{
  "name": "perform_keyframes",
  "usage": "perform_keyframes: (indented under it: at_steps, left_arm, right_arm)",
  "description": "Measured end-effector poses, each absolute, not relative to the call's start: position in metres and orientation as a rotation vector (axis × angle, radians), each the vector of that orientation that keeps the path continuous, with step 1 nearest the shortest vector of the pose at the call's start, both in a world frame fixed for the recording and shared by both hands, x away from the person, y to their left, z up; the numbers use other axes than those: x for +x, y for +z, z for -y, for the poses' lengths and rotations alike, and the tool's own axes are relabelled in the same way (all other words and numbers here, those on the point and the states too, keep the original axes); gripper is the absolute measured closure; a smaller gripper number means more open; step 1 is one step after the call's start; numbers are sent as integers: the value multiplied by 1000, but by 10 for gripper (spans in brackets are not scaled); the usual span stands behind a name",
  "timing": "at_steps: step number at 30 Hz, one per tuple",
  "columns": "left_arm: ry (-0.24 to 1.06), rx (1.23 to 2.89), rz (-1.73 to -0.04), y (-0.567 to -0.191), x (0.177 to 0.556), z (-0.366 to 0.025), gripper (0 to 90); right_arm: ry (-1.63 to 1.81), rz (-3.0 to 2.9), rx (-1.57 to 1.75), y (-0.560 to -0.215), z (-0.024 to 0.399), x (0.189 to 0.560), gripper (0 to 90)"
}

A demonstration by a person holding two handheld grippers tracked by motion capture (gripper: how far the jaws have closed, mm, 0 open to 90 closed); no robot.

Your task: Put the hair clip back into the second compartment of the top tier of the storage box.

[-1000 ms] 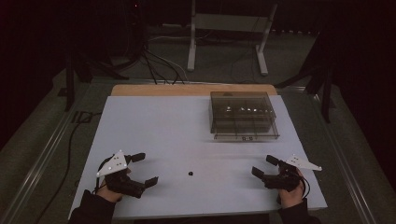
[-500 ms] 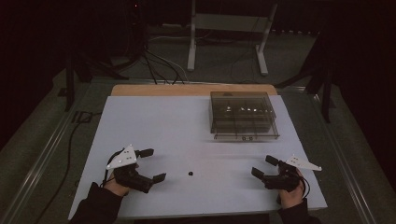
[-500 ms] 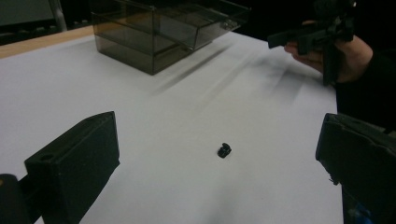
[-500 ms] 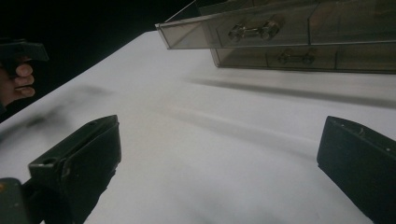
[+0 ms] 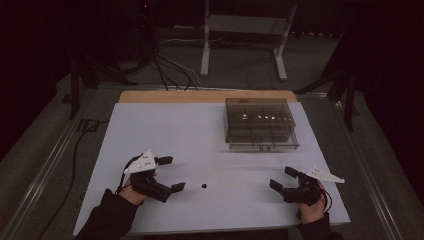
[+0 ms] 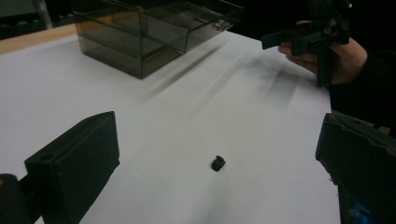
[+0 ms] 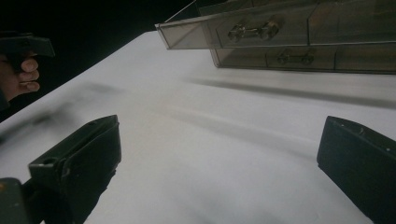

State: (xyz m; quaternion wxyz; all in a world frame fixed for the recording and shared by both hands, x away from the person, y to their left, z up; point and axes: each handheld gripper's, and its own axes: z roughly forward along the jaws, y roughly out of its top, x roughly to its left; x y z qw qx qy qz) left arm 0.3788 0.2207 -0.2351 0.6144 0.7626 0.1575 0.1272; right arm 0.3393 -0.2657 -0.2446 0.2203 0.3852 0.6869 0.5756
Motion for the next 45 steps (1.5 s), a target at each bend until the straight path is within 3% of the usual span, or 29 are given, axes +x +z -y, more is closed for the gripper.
perform_keyframes:
  at_steps: [22, 31, 45]
  left_arm:
    - [221, 1864, -277, -248, 396, -177, 6]
    - [205, 1922, -324, -255, 403, -168, 6]
    - [243, 2050, -281, -267, 407, -151, 164]
  right_arm:
    - [1601, -1903, 1059, -244, 267, 338, 0]
    - [1607, -1906, 1060, -244, 267, 338, 0]
    - [1606, -1901, 1066, -244, 269, 337, 0]
